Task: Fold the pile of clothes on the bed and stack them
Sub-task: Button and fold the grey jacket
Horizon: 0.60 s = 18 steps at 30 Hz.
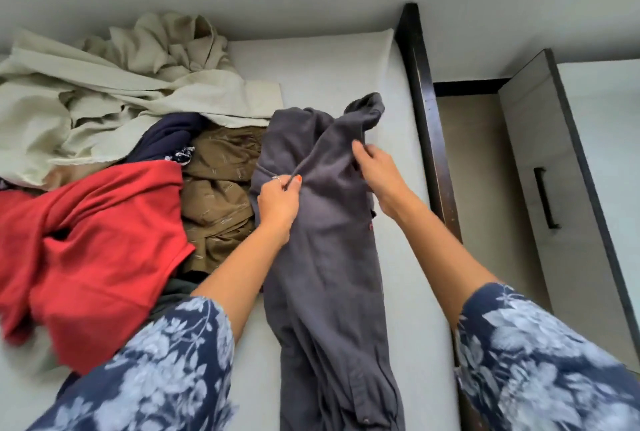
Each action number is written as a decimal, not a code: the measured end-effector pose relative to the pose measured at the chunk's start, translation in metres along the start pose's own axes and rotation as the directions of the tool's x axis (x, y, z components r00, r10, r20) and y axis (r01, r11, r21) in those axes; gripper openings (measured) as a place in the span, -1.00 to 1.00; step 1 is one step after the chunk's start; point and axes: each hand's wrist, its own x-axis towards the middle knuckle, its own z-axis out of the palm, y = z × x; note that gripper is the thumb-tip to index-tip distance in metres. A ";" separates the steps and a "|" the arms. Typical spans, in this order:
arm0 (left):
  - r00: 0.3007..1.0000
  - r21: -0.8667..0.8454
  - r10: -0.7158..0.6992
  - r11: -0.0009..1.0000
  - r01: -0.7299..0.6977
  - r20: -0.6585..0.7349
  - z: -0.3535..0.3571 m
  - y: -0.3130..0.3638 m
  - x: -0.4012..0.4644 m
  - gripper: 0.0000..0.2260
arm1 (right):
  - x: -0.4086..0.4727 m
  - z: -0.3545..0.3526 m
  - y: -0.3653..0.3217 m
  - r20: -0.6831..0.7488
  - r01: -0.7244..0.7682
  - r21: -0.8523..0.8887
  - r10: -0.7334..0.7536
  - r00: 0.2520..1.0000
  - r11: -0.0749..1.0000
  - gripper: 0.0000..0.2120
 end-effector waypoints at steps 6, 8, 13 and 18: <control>0.979 0.379 0.147 0.905 -0.191 0.142 -0.002 0.002 0.008 -0.75 | -0.073 -0.004 0.079 -0.161 -0.101 -0.118 0.082 0.984 0.988 -0.56; 0.966 0.393 0.222 0.883 -0.256 0.130 -0.003 -0.002 -0.006 -0.68 | -0.115 -0.005 0.113 -0.099 -0.214 -0.191 0.198 0.975 0.958 -0.39; 0.902 0.434 0.429 0.806 -0.403 0.040 -0.001 -0.040 -0.054 -0.51 | -0.206 -0.006 0.168 -0.096 -0.311 -0.149 0.300 0.949 0.939 -0.64; 0.962 0.483 0.269 0.837 -0.259 0.050 -0.001 -0.090 -0.110 -0.24 | -0.262 0.001 0.195 -0.060 -0.456 -0.172 0.452 0.890 0.873 -0.50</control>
